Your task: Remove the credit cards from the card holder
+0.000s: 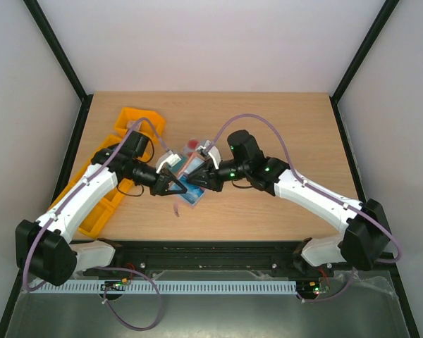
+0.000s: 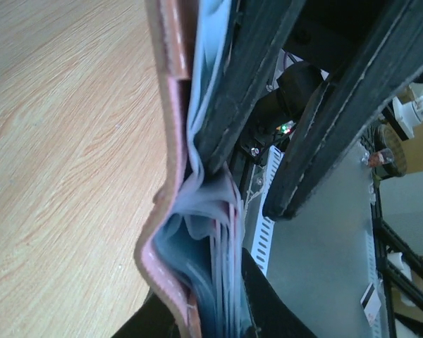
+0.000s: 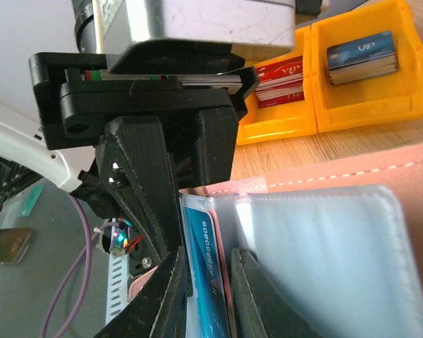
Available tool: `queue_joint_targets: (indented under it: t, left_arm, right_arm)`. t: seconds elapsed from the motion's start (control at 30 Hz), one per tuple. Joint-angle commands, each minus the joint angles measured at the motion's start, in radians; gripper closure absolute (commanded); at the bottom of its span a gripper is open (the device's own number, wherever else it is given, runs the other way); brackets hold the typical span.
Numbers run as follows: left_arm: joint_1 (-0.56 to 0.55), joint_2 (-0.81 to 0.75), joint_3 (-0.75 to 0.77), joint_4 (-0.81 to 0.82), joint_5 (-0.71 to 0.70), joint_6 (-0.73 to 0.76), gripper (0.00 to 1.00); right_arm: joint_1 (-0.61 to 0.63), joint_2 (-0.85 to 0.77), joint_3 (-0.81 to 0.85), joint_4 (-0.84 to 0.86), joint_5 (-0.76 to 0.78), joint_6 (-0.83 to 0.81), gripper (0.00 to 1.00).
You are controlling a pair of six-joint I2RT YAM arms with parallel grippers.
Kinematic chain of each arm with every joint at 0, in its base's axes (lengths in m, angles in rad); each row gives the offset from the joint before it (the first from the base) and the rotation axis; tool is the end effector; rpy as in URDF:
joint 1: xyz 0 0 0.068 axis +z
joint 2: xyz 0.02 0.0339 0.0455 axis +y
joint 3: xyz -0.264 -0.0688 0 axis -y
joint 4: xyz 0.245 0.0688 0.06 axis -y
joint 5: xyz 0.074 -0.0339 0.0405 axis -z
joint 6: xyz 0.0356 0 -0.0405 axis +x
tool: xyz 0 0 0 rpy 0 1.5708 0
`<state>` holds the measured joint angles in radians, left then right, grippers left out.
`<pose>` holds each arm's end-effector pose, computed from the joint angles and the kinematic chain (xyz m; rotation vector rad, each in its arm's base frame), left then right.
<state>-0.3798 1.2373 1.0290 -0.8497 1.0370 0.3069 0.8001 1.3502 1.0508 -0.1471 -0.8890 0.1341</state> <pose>0.2031 -0.1141 0.2907 1.1198 2.0903 -1.3596 0.1899 0.2352 0.3145 -1.2593 1.7473 1.4625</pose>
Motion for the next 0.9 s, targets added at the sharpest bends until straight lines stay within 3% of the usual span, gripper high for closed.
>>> queue_joint_targets:
  t: [0.0,0.13,0.3,0.33,0.47,0.5,0.87]
  left_arm:
    - [0.024,-0.021,0.034,0.146,0.040,-0.088,0.98]
    - [0.038,-0.013,0.034,0.178,0.030,-0.126,0.98]
    - [0.040,-0.015,0.024,0.182,0.096,-0.135,0.98]
    - [0.041,-0.015,0.021,0.186,0.103,-0.142,0.98]
    - [0.066,-0.014,0.012,0.198,0.192,-0.160,0.98]
    - [0.074,-0.013,0.010,0.202,0.216,-0.167,0.98]
    - [0.083,-0.029,-0.036,0.214,0.215,-0.178,0.86]
  right_arm:
    - [0.055,0.035,-0.009,-0.011,-0.041,-0.015,0.83]
    - [0.086,0.061,-0.007,-0.009,0.000,-0.014,0.85]
    - [0.108,0.115,0.026,-0.007,0.158,0.002,0.68]
    - [0.113,0.120,0.033,-0.006,0.191,0.001,0.70]
    - [0.122,0.108,0.034,0.006,0.280,-0.007,0.96]
    - [0.121,0.101,0.028,0.010,0.279,-0.012,0.98]
    - [0.050,0.000,-0.060,0.124,0.169,0.037,0.98]
